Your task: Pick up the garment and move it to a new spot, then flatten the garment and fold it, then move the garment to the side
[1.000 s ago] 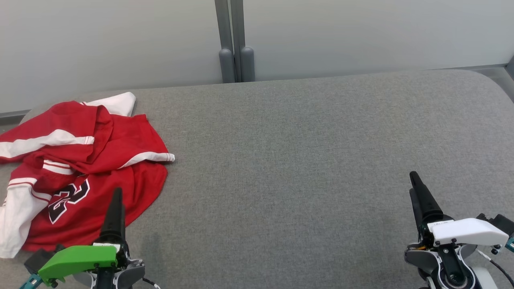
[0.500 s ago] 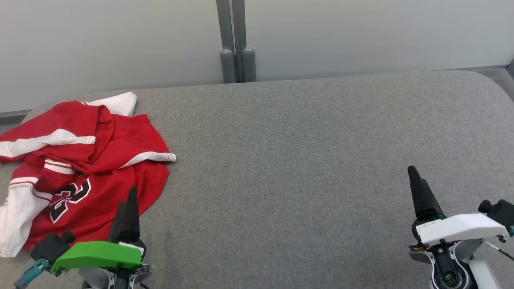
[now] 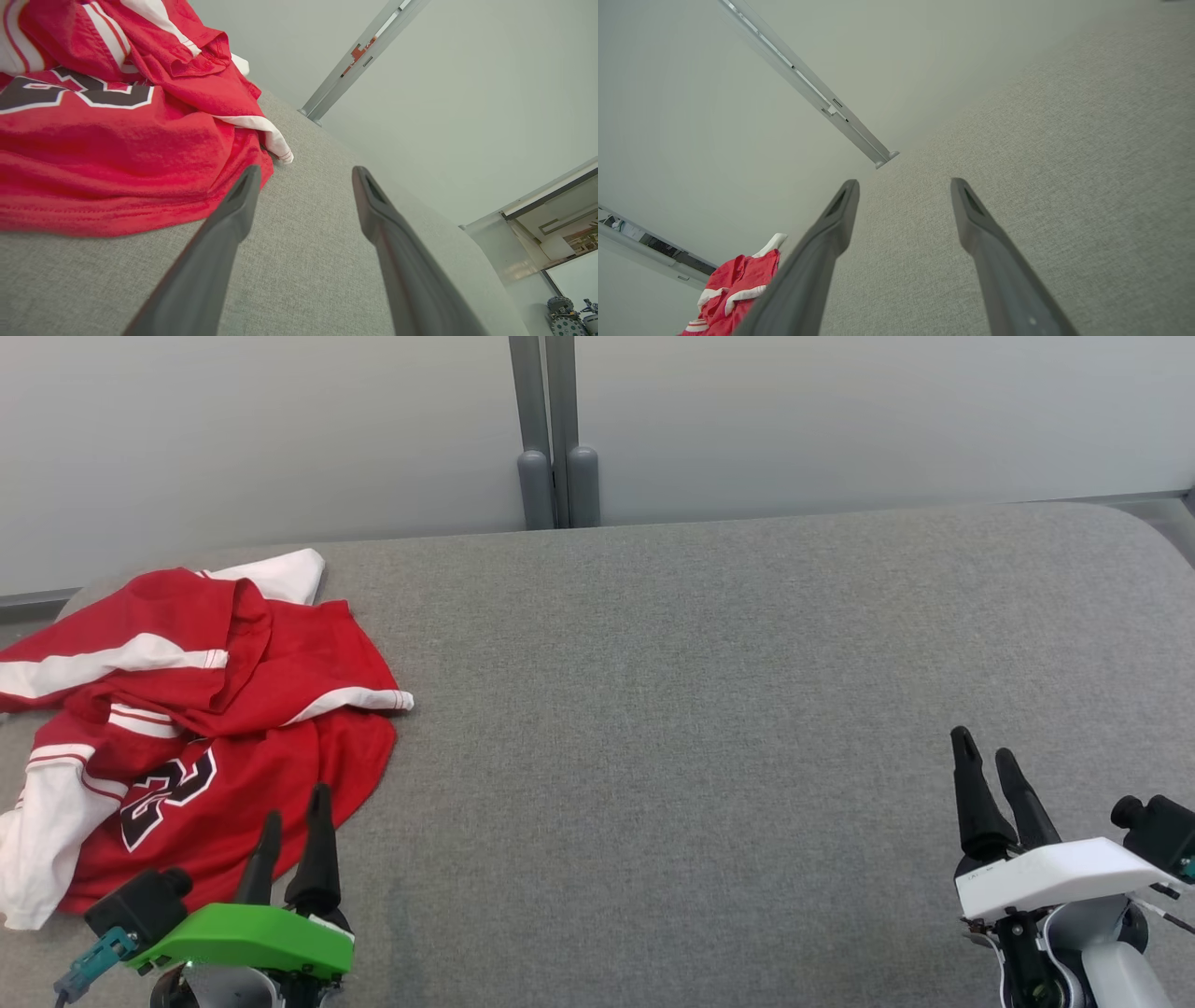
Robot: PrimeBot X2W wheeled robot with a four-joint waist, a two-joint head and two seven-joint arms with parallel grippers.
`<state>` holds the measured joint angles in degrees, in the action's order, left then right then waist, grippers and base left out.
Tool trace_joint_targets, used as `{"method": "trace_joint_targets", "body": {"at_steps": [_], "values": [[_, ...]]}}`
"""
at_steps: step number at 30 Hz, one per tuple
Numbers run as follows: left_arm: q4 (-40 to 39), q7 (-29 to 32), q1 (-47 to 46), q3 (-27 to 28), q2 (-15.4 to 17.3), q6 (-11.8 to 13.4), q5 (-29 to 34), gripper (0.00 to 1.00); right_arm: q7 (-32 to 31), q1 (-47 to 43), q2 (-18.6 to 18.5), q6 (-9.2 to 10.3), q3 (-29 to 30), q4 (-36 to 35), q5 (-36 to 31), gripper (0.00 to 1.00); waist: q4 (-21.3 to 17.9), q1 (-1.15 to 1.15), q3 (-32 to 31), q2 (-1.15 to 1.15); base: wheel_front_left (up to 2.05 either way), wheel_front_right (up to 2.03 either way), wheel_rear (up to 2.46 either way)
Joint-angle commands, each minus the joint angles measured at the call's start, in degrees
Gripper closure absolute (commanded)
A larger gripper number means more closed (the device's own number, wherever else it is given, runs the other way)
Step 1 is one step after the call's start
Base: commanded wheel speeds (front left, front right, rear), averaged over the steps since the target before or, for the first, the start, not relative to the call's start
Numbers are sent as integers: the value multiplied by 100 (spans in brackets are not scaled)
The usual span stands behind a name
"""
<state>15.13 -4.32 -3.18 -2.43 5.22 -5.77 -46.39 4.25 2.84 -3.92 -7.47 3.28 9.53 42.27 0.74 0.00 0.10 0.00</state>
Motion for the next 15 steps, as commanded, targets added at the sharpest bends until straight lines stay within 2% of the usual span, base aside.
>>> {"method": "trace_joint_targets", "body": {"at_steps": [1,15], "values": [[-74,-71,-12,-2,62,32,199,0,79,32,-3,-2,15,-94,-244,0,0,0,1,0,0,0,0],[175,-309,131,3,127,109,1211,0,316,-74,33,-2,35,81,-1407,0,4,0,-9,0,0,0,0]]}}
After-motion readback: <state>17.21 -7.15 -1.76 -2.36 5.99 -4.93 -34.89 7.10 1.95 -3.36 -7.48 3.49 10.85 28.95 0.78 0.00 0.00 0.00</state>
